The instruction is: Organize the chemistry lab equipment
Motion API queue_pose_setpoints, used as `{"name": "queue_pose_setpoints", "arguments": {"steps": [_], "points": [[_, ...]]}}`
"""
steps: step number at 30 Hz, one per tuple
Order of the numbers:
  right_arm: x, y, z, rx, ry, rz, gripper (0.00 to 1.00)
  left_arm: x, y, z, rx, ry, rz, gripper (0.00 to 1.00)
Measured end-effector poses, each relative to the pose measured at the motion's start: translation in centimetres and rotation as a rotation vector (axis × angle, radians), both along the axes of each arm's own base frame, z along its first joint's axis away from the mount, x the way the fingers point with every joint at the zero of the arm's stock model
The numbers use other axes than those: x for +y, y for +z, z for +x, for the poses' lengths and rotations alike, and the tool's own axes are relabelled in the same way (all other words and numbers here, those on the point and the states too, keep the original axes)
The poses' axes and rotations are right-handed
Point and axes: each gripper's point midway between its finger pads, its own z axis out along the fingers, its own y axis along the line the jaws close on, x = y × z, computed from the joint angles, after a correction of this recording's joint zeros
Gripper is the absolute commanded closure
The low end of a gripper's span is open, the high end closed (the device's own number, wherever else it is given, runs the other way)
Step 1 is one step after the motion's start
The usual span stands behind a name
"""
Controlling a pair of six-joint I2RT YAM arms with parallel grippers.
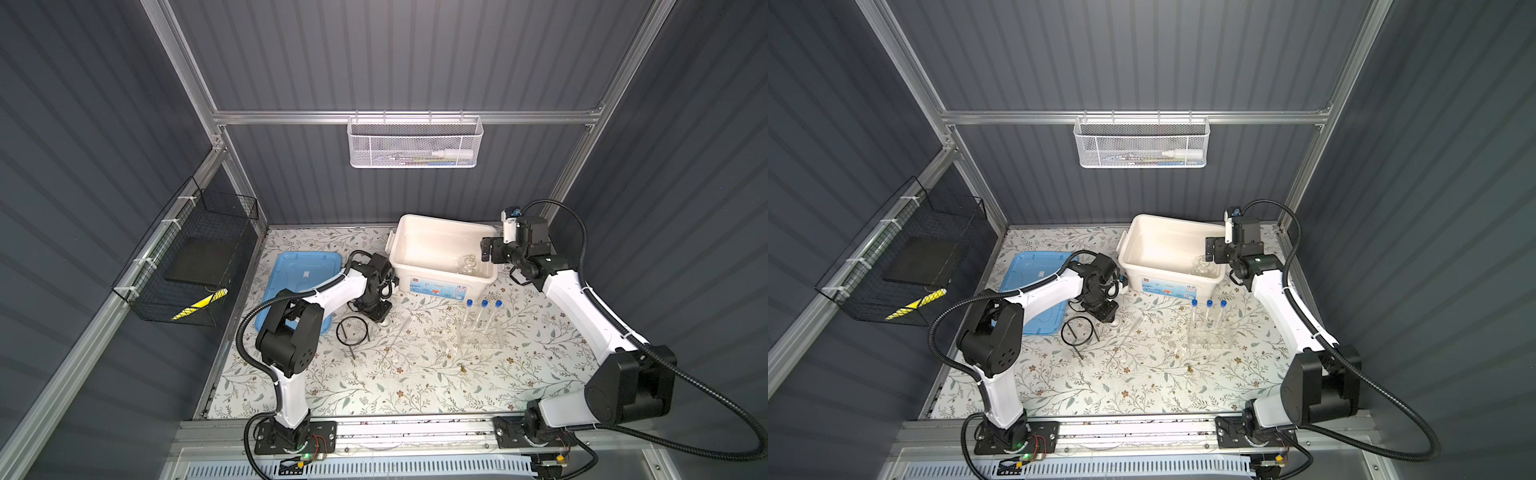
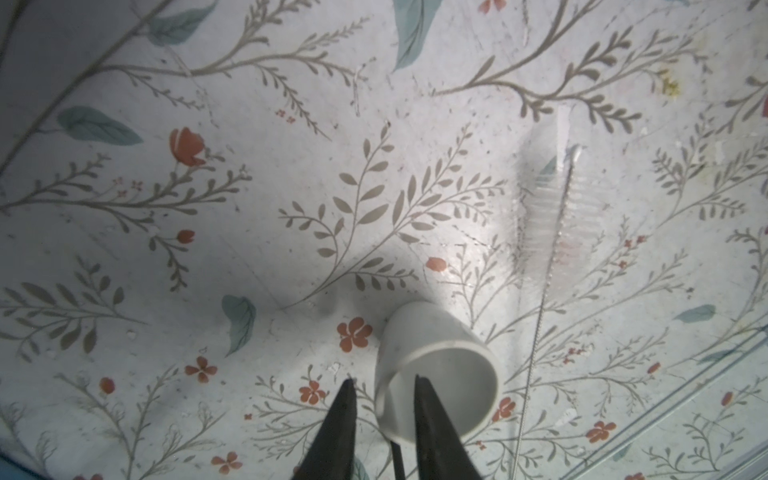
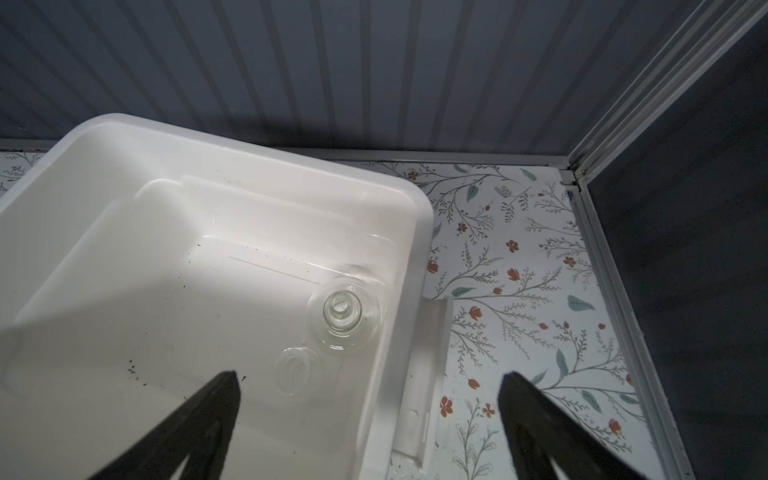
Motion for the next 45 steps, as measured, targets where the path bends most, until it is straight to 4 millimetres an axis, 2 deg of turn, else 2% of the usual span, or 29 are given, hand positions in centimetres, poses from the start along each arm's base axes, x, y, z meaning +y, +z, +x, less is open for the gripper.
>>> {"name": "queue_pose_setpoints", "arguments": {"steps": [9, 15, 26, 30, 35, 40, 45], "points": [[-0.2, -0.1, 0.0, 0.004, -0.006, -0.003, 0.01, -0.2, -0.8, -0.3, 0.015, -0.009, 0.015, 0.89], [-1.0, -0.4, -0.1, 0.018, -0.032, 0.008, 0.01, -0.1, -0.8, -0.2, 0.011, -0.004, 0.016, 0.95], [-3.2, -2.8, -1.5, 0.122, -0.086, 0.039, 0.04, -0.1, -0.6, -0.1, 0.006, 0.012, 0.016, 1.00], [-3.2, -3.9, -2.1, 0.163, -0.076, 0.056, 0.08, -0.6, 0.8, 0.8, -0.031, 0.017, -0.001, 1.00], [-2.9, -4.7, -2.1, 0.191, -0.056, 0.086, 0.15, -1.0, 4.1, 1.7, -0.108, 0.030, -0.047, 1.00], [-2.4, -6.4, -1.8, 0.248, -0.037, 0.114, 0.31, -1.2, 6.5, 2.2, -0.165, 0.041, -0.080, 1.00], [-1.7, -7.4, -1.4, 0.296, -0.011, 0.140, 0.43, -1.1, 7.7, 2.2, -0.182, 0.044, -0.091, 1.00]]}}
